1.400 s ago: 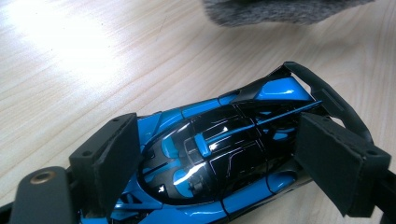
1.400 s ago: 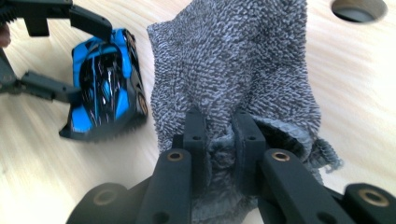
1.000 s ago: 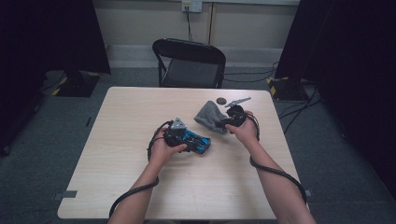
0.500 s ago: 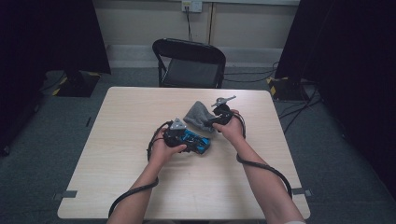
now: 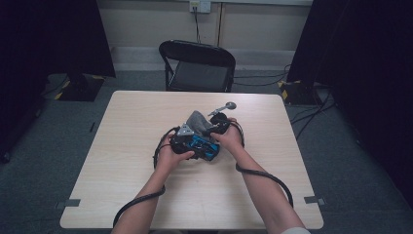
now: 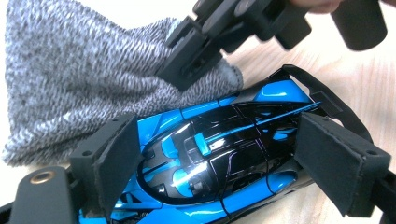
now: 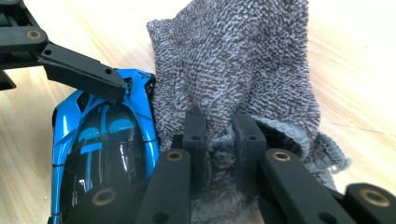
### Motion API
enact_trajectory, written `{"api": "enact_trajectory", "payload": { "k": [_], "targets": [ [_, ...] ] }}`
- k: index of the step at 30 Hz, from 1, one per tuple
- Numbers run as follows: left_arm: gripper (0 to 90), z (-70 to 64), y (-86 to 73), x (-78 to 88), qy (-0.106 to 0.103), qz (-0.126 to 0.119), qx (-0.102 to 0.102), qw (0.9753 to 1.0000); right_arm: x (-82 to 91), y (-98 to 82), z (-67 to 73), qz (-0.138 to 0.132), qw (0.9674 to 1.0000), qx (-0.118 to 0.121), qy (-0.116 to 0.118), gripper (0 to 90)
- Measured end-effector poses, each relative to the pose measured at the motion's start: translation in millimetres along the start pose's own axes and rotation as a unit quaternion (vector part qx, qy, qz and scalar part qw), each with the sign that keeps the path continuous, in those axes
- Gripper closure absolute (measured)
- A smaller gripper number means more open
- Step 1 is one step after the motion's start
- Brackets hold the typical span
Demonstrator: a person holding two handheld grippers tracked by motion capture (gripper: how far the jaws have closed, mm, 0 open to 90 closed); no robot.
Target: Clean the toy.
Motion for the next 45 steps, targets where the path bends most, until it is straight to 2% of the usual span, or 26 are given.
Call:
{"api": "enact_trajectory", "payload": {
  "k": [2, 12, 27, 37, 45],
  "targets": [
    [14.3, -0.1, -0.2, 0.1, 0.000, 0.000, 0.000, 1.0000, -2.6, -0.6, 1.5, 0.002, 0.9999, 0.015, -0.008, 78.1],
    [14.3, -0.1, -0.5, -0.1, 0.000, -0.002, 0.000, 1.0000, -1.7, -3.1, 1.4, 0.004, 0.9994, 0.034, -0.006, 78.3],
    [14.4, 0.1, -0.8, 0.1, -0.001, -0.004, 0.001, 1.0000, 3.1, -11.7, -2.5, 0.006, 0.9991, 0.041, 0.001, 78.3],
    [14.6, 0.2, -1.6, 0.4, 0.000, -0.006, 0.002, 1.0000, 11.0, -23.9, -7.6, 0.013, 0.9988, 0.046, 0.007, 78.2],
    [14.7, 0.6, -0.7, 0.8, -0.001, 0.001, 0.001, 1.0000, 16.3, -33.4, -10.3, 0.013, 0.9987, 0.048, 0.007, 78.1]
  ]
}}
Point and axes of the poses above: each handheld gripper's, and its own axes: x roughly backward along the jaws, y roughly out of its top, z roughly to its left, the point moved 5 cm from there along -x, roughly forward along the jaws, and after that the axes turned 15 degrees about z, right-handed, at the moved point
